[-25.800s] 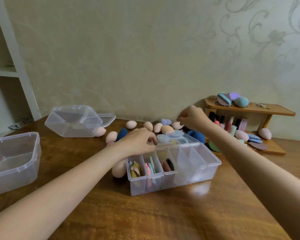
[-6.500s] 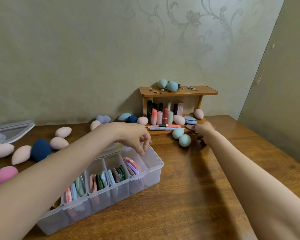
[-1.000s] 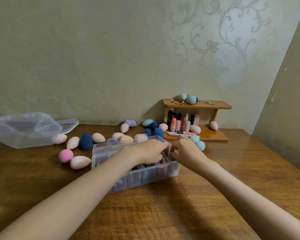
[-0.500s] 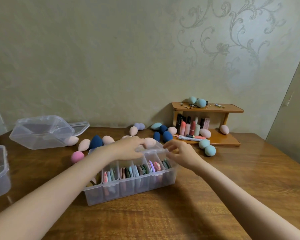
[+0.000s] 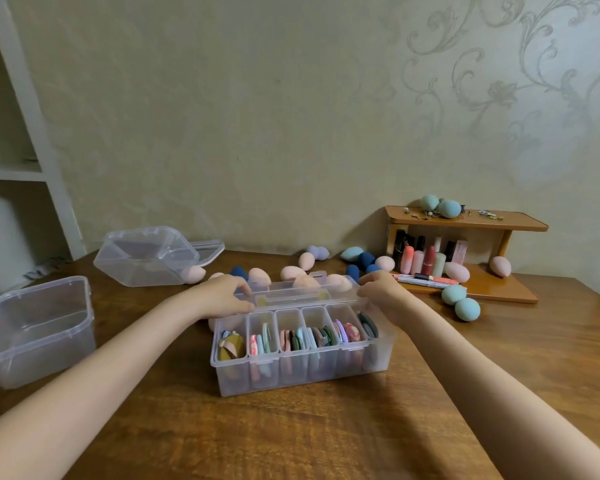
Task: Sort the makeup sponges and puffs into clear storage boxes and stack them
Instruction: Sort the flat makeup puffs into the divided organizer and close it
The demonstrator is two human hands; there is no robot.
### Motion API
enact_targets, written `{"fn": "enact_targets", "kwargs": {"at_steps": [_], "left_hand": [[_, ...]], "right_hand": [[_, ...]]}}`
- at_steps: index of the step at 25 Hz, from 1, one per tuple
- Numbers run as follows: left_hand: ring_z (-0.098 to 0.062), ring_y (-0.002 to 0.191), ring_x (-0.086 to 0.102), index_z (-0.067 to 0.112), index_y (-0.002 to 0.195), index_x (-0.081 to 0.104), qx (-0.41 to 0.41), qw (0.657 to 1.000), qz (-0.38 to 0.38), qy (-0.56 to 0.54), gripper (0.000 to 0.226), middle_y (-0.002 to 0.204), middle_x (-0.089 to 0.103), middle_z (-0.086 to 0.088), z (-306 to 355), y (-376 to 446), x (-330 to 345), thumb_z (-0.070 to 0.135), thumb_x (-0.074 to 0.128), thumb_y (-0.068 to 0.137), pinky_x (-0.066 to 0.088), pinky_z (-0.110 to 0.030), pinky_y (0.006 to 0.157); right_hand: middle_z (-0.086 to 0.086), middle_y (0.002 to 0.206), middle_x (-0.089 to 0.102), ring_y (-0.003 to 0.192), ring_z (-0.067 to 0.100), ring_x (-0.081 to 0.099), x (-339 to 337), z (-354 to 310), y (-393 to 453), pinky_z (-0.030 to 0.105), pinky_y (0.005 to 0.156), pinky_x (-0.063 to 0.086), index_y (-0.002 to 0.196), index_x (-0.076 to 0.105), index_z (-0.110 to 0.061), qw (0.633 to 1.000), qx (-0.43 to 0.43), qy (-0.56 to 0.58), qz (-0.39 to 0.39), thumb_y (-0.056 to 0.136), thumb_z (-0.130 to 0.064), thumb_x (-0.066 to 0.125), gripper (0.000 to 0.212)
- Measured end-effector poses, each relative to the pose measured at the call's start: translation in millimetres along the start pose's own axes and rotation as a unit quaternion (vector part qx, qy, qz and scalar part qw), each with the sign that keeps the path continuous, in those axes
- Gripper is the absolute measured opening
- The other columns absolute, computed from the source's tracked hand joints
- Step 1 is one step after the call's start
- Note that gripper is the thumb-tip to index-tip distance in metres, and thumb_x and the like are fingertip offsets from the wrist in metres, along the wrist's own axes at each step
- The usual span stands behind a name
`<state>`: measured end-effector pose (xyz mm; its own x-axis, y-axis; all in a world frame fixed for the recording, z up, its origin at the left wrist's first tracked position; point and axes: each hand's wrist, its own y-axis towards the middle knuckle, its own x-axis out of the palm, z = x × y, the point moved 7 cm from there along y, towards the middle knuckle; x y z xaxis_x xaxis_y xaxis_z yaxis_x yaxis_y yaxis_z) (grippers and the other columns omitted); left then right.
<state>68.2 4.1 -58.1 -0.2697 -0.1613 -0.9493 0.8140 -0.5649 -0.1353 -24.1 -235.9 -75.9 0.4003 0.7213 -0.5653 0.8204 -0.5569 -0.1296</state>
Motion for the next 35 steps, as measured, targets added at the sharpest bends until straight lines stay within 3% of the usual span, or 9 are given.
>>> {"fn": "enact_targets", "kwargs": {"at_steps": [5,9,13,17,21,23,26,28,35], "left_hand": [[-0.022,0.125,0.044,0.024,0.138,0.037,0.019,0.998,0.063,-0.015,0.055,0.143,0.035,-0.008,16,-6,0,0.027,0.061,0.089,0.04,-0.03,0.098],[-0.022,0.123,0.047,0.024,0.145,0.022,0.068,0.98,0.109,-0.155,0.073,0.145,0.031,-0.009,39,-5,1,0.011,0.063,0.086,0.041,-0.025,0.09],[-0.026,0.136,0.036,0.022,0.149,0.009,0.069,0.954,0.157,-0.247,0.086,0.154,0.025,-0.01,50,4,-3,0.007,0.063,0.084,0.036,-0.033,0.103],[-0.024,0.135,0.038,0.021,0.148,0.016,0.098,0.919,0.201,-0.326,0.078,0.152,0.029,-0.005,51,-3,-5,0.012,0.062,0.086,0.036,-0.037,0.11],[-0.018,0.118,0.045,0.015,0.118,0.058,0.238,0.895,0.352,-0.136,0.038,0.127,0.05,-0.007,66,-58,-3,0.019,0.059,0.08,0.04,-0.032,0.101],[-0.008,0.126,0.039,0.018,0.117,0.061,0.307,0.902,0.298,-0.05,0.047,0.133,0.053,-0.002,68,-69,16,0.036,0.05,0.075,0.034,-0.03,0.107],[0.0,0.14,0.021,0.025,0.143,0.037,0.317,0.936,0.15,-0.01,0.065,0.153,0.032,0.008,65,-76,42,0.047,0.051,0.084,0.011,-0.022,0.116],[-0.003,0.144,0.016,0.024,0.147,0.029,0.297,0.942,0.157,0.012,0.061,0.155,0.025,0.008,68,-77,42,0.038,0.052,0.092,0.006,-0.019,0.114],[-0.013,0.142,0.03,0.028,0.145,0.031,0.254,0.951,0.161,0.075,0.059,0.153,0.032,0.005,81,-77,39,0.03,0.056,0.092,0.031,-0.033,0.115]], "right_hand": [[0.02,0.128,0.049,0.105,0.029,0.052,-29,20,-7,0.035,0.083,0.049,0.138,0.041,-0.008,0.996,0.023,0.074,0.044,0.085,0.01,0.045,0.056],[0.015,0.131,0.048,0.107,0.028,0.051,-63,21,-22,0.036,0.09,0.049,0.134,0.044,-0.004,0.989,-0.001,0.119,0.089,0.087,0.01,0.049,0.05],[0.015,0.131,0.052,0.109,0.023,0.052,-93,1,-33,0.036,0.093,0.048,0.134,0.045,-0.009,0.982,-0.087,0.077,0.15,0.087,0.0,0.056,0.049],[0.006,0.12,0.062,0.105,0.017,0.055,-80,-45,-62,0.035,0.09,0.048,0.122,0.057,-0.012,0.936,-0.252,-0.207,0.131,0.083,-0.036,0.065,0.046],[0.002,0.114,0.064,0.104,0.016,0.055,-44,-55,-98,0.033,0.091,0.049,0.115,0.062,-0.018,0.865,-0.226,-0.449,-0.006,0.08,-0.05,0.063,0.047],[0.004,0.118,0.062,0.111,0.019,0.053,-30,-47,-112,0.032,0.093,0.045,0.115,0.062,-0.019,0.852,-0.184,-0.486,-0.065,0.08,-0.051,0.063,0.047],[0.005,0.121,0.061,0.109,0.021,0.056,-16,-35,-125,0.026,0.082,0.044,0.118,0.059,-0.016,0.852,-0.171,-0.488,-0.079,0.08,-0.038,0.069,0.045],[0.006,0.119,0.061,0.106,0.021,0.057,-12,-32,-131,0.027,0.083,0.047,0.118,0.056,-0.013,0.844,-0.176,-0.504,-0.058,0.081,-0.027,0.071,0.043],[0.018,0.124,0.057,0.114,0.032,0.057,23,-31,-136,0.037,0.093,0.05,0.124,0.053,0.0,0.815,-0.128,-0.565,0.017,0.089,-0.003,0.055,0.035]]}}
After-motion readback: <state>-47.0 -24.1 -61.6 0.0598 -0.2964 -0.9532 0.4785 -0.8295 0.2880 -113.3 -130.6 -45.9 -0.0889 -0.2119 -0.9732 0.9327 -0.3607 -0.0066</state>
